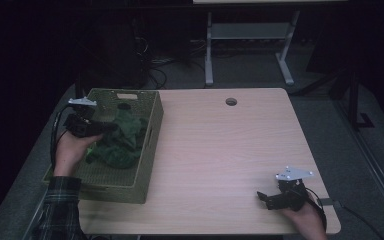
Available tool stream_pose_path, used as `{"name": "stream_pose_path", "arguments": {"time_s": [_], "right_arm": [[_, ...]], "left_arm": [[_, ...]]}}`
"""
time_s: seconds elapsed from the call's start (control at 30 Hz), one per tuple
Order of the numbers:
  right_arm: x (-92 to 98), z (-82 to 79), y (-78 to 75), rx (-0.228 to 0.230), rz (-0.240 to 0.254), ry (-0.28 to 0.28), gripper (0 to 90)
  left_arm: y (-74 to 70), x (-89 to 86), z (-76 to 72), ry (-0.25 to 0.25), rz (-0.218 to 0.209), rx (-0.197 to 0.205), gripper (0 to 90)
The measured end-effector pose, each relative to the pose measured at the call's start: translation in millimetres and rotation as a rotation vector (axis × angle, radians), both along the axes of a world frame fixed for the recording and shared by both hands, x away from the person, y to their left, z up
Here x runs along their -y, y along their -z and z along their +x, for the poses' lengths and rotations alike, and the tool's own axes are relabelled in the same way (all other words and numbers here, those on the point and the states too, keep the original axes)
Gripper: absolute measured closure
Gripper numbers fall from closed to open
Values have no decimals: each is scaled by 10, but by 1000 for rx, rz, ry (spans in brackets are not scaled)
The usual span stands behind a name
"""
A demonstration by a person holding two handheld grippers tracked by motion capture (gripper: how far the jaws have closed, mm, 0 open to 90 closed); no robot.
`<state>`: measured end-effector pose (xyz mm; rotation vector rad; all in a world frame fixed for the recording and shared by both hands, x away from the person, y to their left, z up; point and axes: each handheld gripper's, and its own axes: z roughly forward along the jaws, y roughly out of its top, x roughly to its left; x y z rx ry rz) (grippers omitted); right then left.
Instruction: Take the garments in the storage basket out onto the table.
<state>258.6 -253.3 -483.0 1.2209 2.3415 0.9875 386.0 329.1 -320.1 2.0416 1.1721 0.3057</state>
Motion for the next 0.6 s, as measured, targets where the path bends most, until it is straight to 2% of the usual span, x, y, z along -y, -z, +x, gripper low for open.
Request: {"name": "stream_pose_path", "arguments": {"time_s": [0.1, 0.37, 0.6], "right_arm": [[0, 0, 0, 0, 0, 0, 15], [0, 0, 0, 0, 0, 0, 15], [0, 1, 1, 1, 0, 0, 15]], "left_arm": [[-90, -1, -19, 4, -18, 13, 859], [-360, 42, -85, 22, -21, 58, 863], [-560, 62, -110, 19, -48, 105, 863]]}}
